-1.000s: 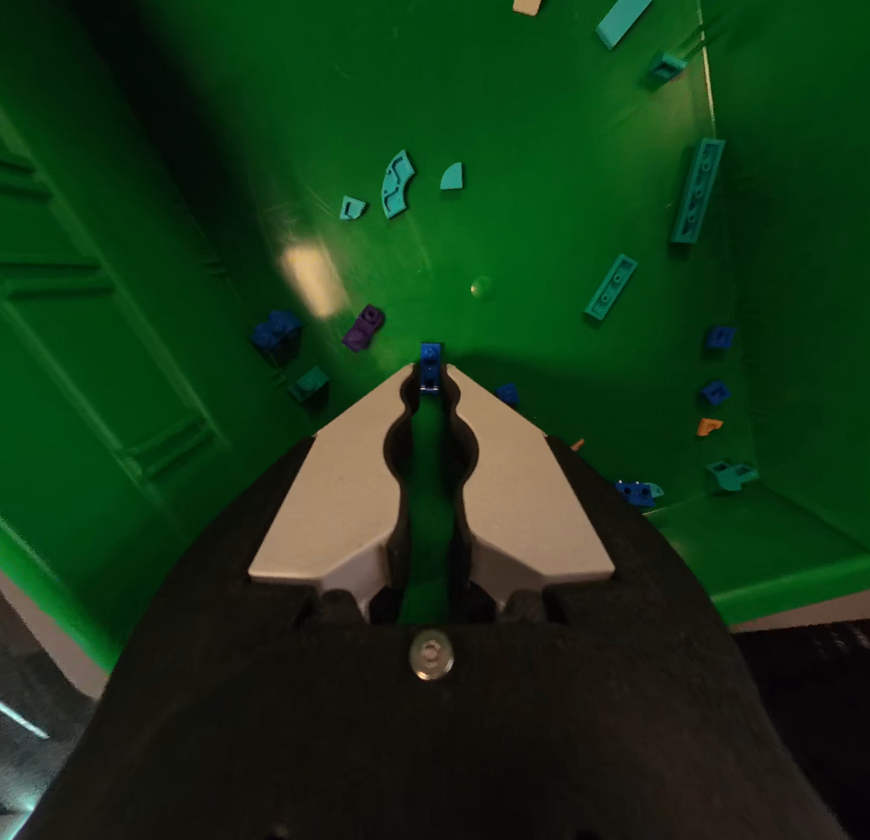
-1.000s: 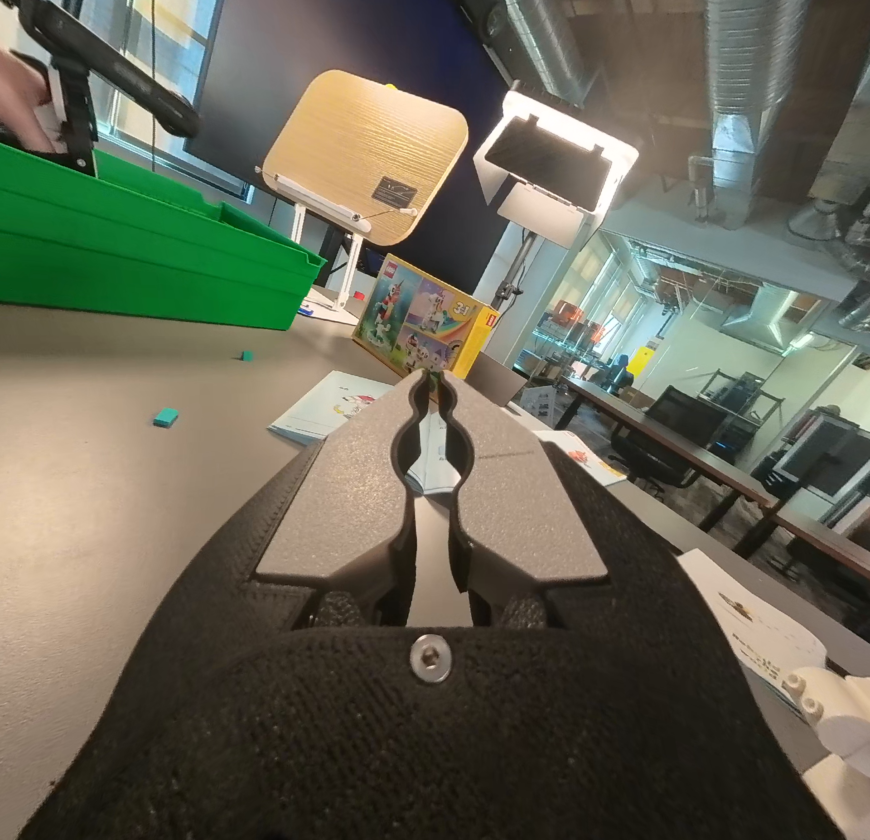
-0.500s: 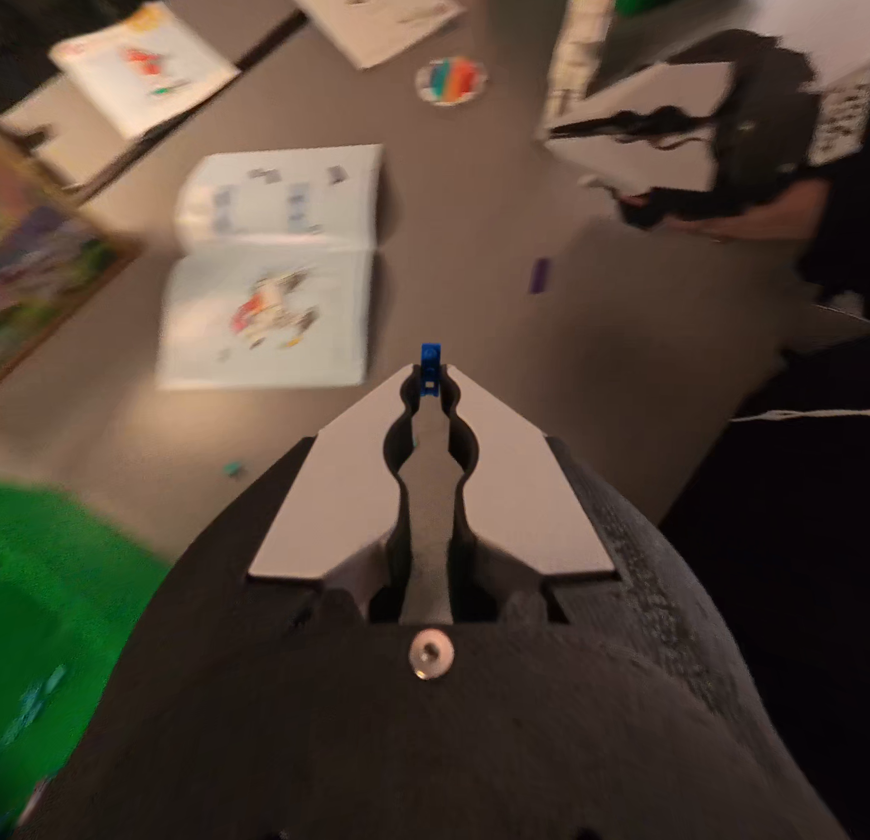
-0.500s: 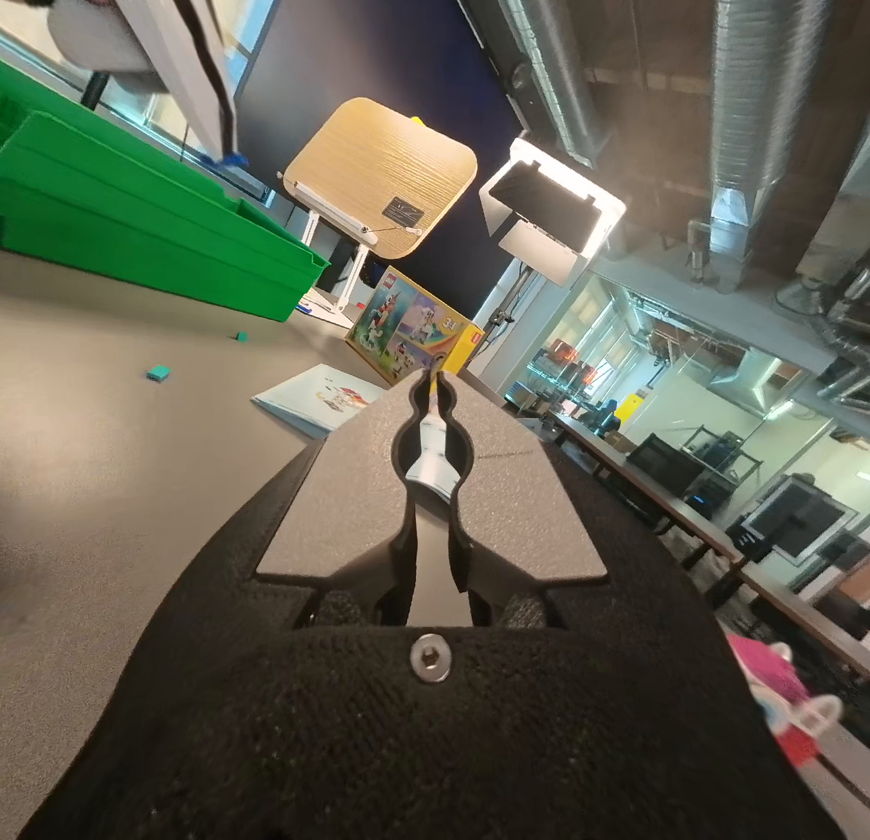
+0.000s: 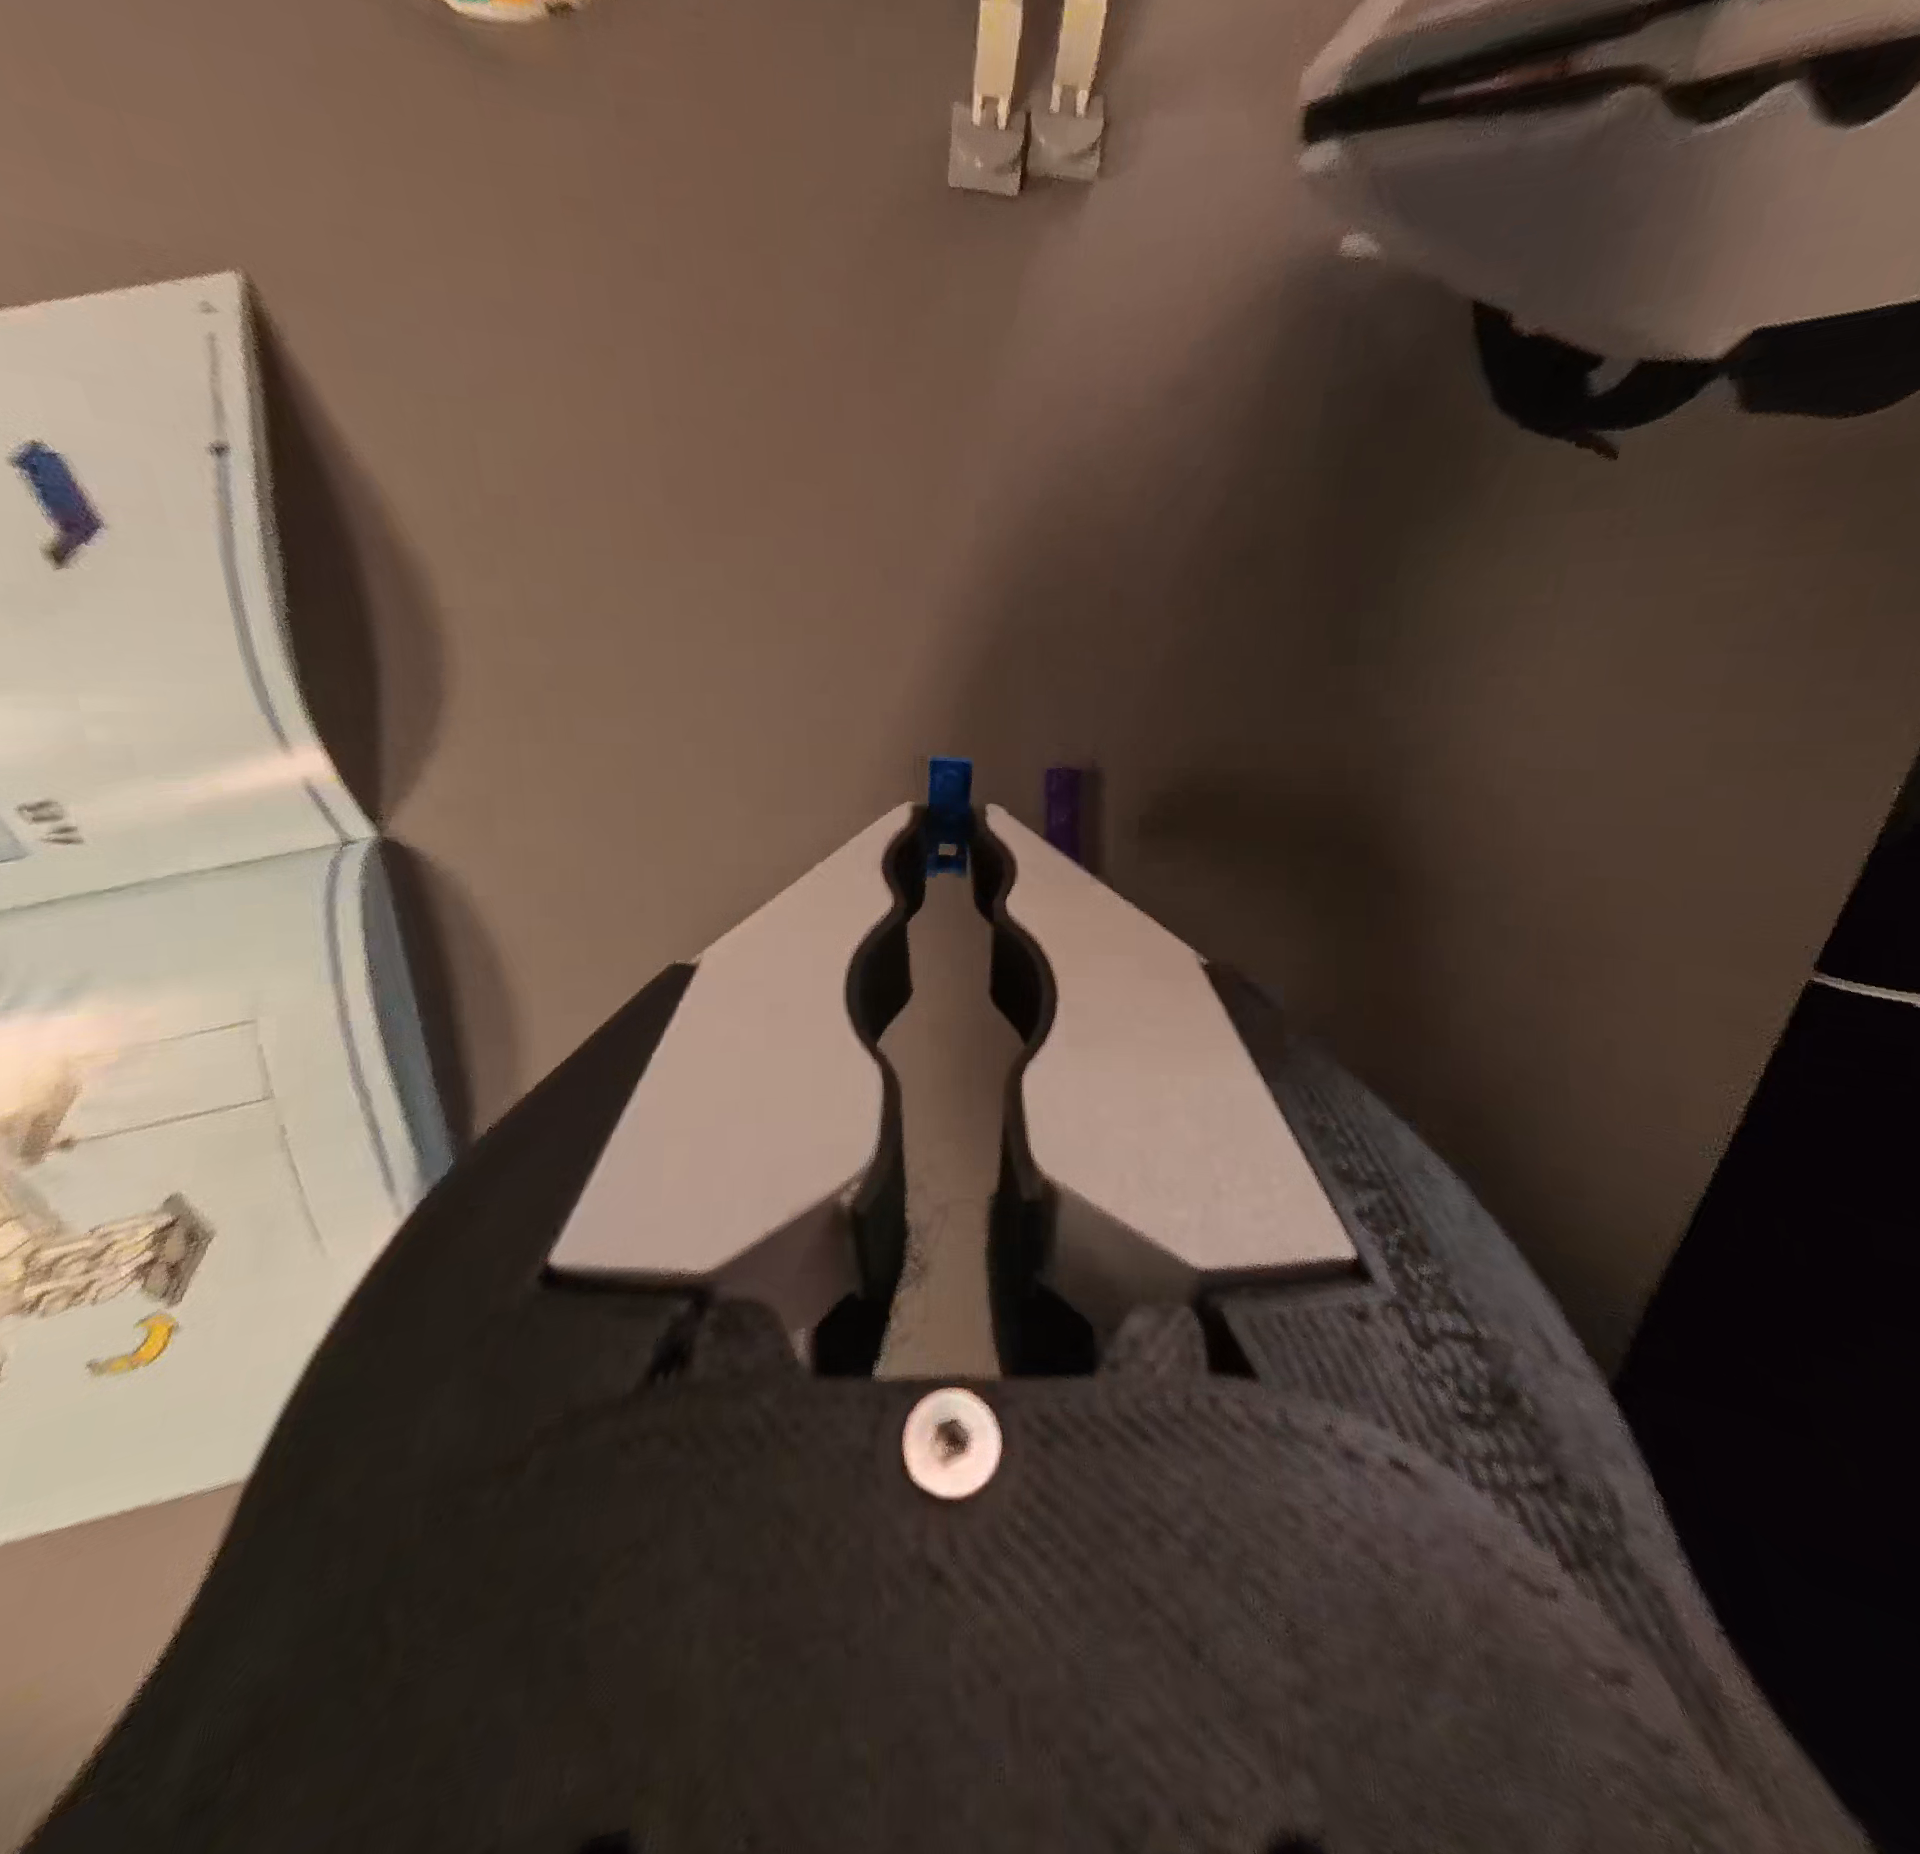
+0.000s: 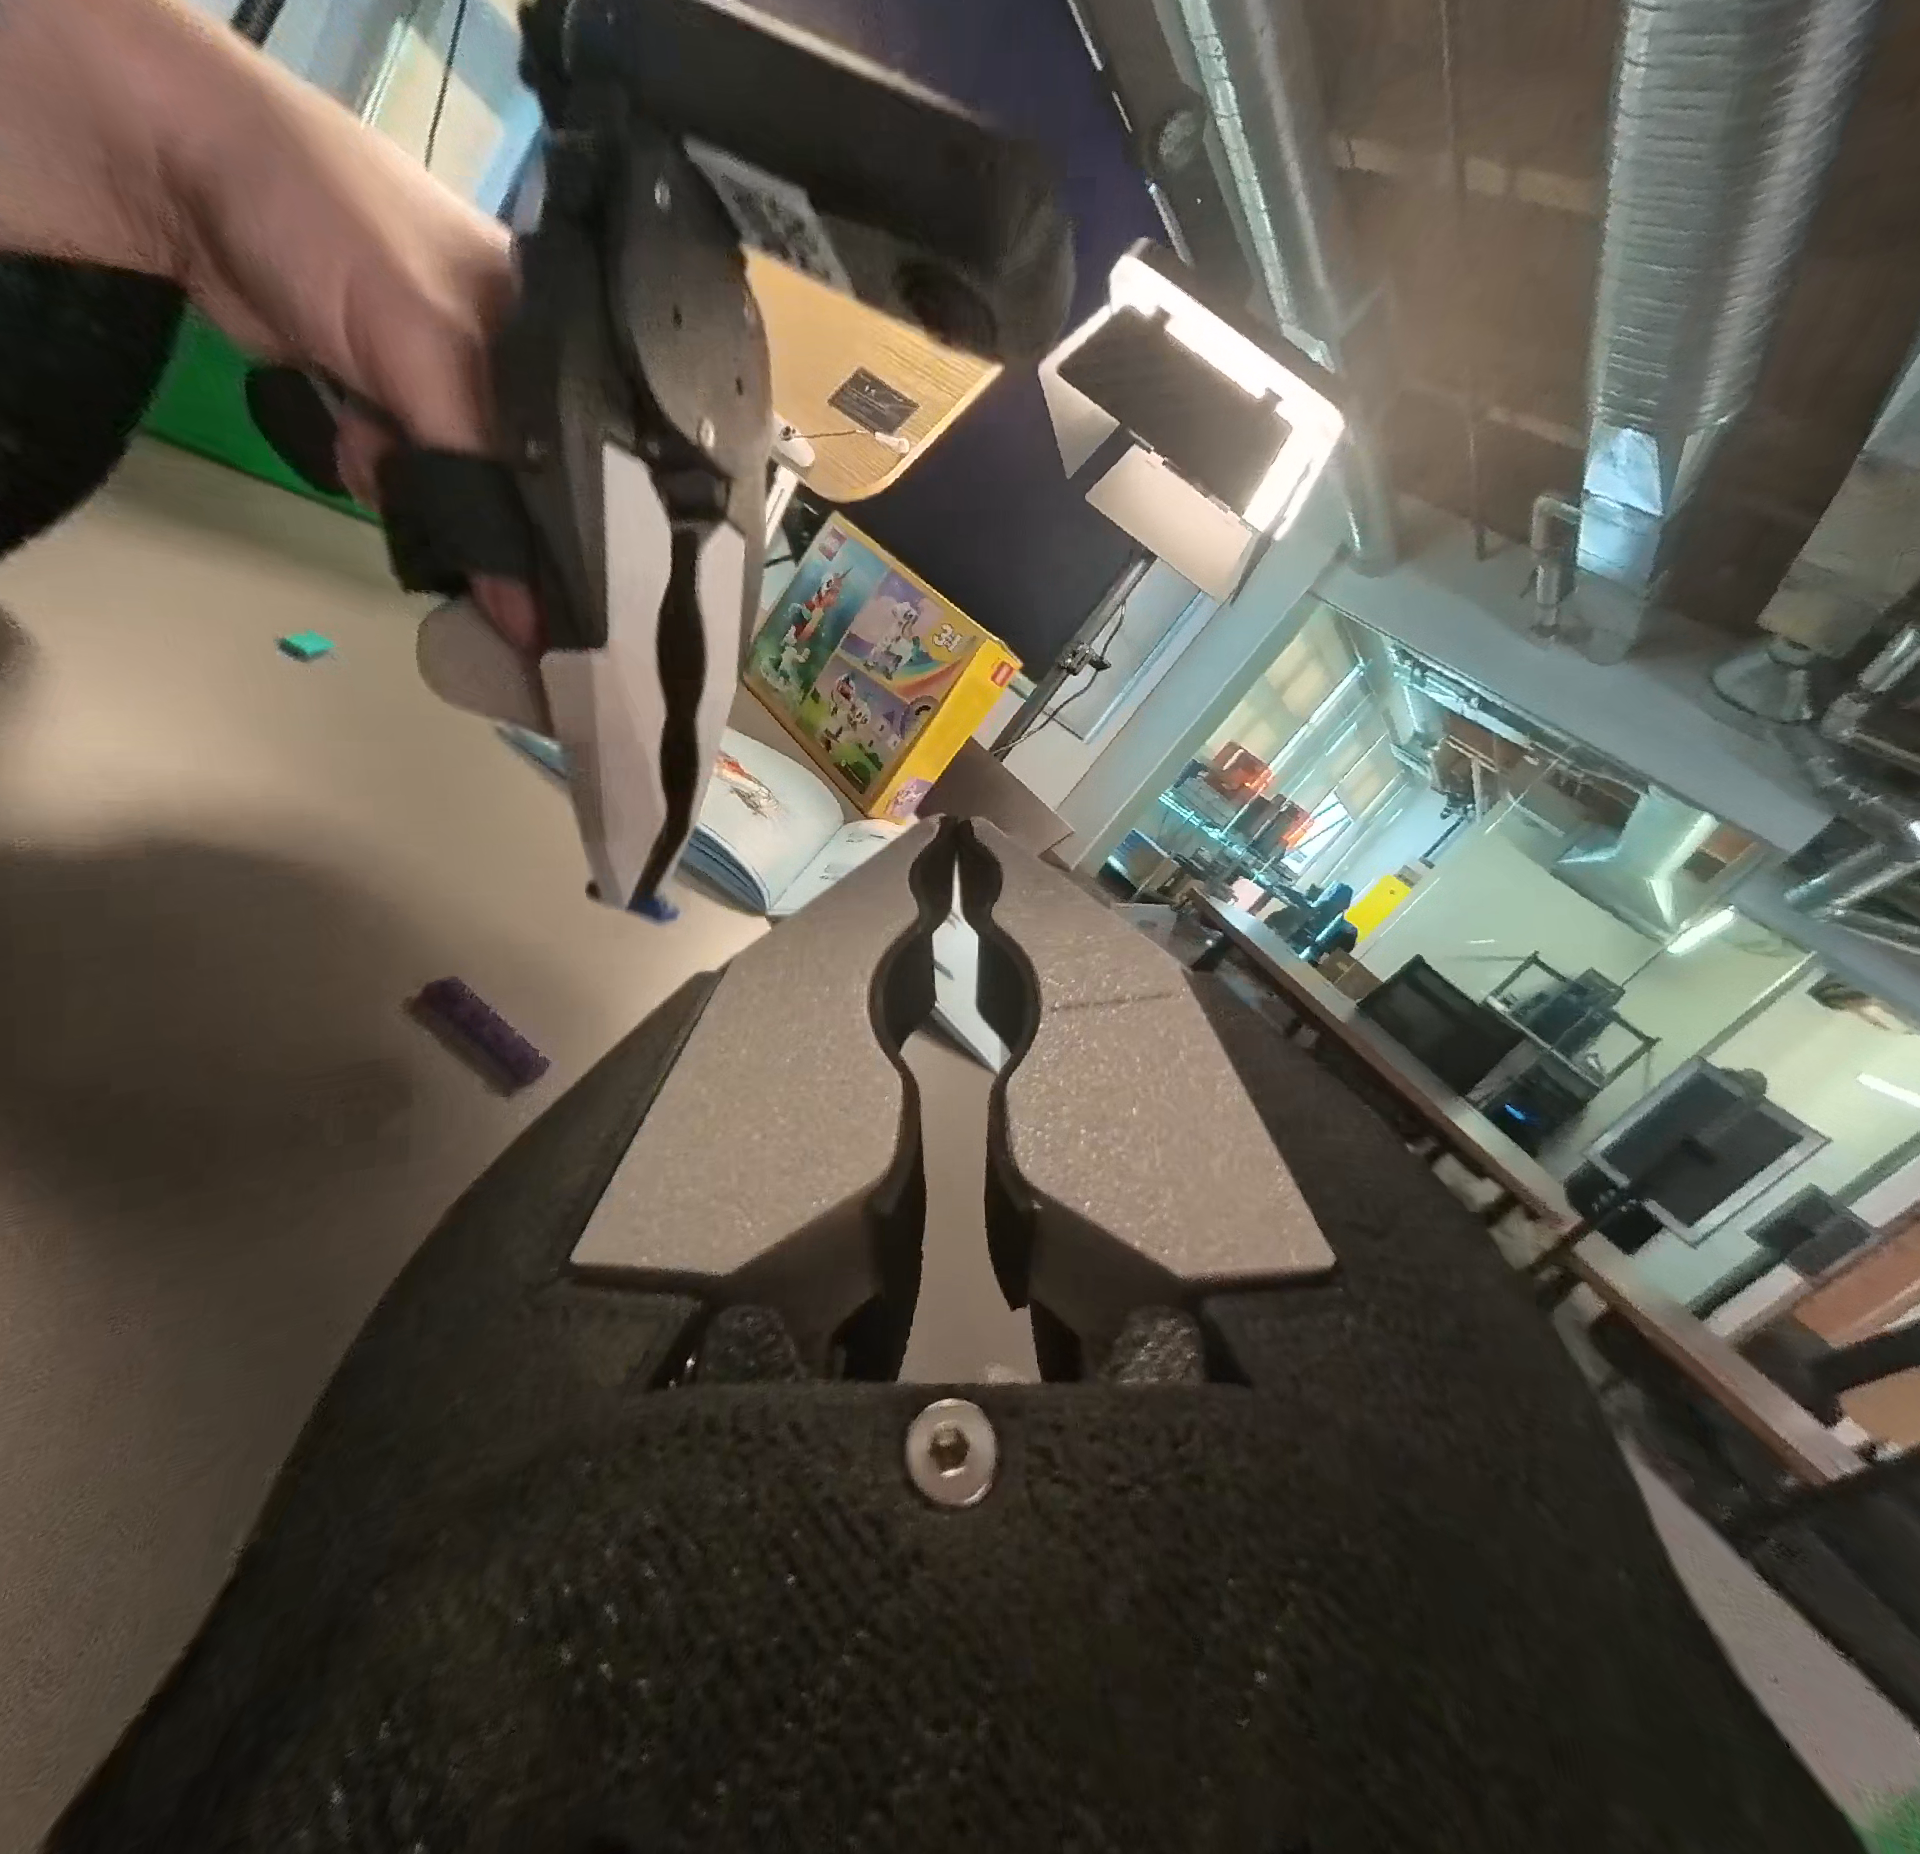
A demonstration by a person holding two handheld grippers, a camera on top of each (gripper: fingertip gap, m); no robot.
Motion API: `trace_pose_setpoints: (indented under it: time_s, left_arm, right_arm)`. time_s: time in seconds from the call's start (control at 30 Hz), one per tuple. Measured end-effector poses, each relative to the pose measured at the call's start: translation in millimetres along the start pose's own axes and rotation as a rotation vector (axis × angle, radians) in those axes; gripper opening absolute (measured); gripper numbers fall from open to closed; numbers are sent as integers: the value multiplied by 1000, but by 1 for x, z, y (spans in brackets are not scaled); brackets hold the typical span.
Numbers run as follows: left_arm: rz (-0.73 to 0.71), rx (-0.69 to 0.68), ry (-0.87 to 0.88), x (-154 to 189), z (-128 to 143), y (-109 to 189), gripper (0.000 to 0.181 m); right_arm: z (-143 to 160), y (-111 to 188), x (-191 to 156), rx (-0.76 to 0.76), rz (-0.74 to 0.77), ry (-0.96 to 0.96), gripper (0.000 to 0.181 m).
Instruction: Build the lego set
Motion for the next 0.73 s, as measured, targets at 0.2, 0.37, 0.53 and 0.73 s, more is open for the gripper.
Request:
trace_pose_setpoints:
  time_s: [0.2,0.37,0.53,0.73]
  left_arm:
    - [54,-61,40,4,8,-19,7]
    - [95,-47,89,5,11,-24,18]
    - [54,1,113,-3,12,-13,38]
    - [140,180,178,5,19,8,42]
  right_arm:
    - [0,-1,-1,2,-1,-4,0]
    - [1,-2,-1,-6,-6,-16,0]
    - [3,-3,-3,-28,-17,-10,0]
    - [13,-6,-26,-90,-187,28,0]
Point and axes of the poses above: each gripper's, where its closed fingertips meet, y back along the fingers, z out of its underside, x = y × z across the jaws, the point moved 3 cm from there along y, back along the fingers, and after that the axes turned 7 degrees about z, right-handed, at the moved point
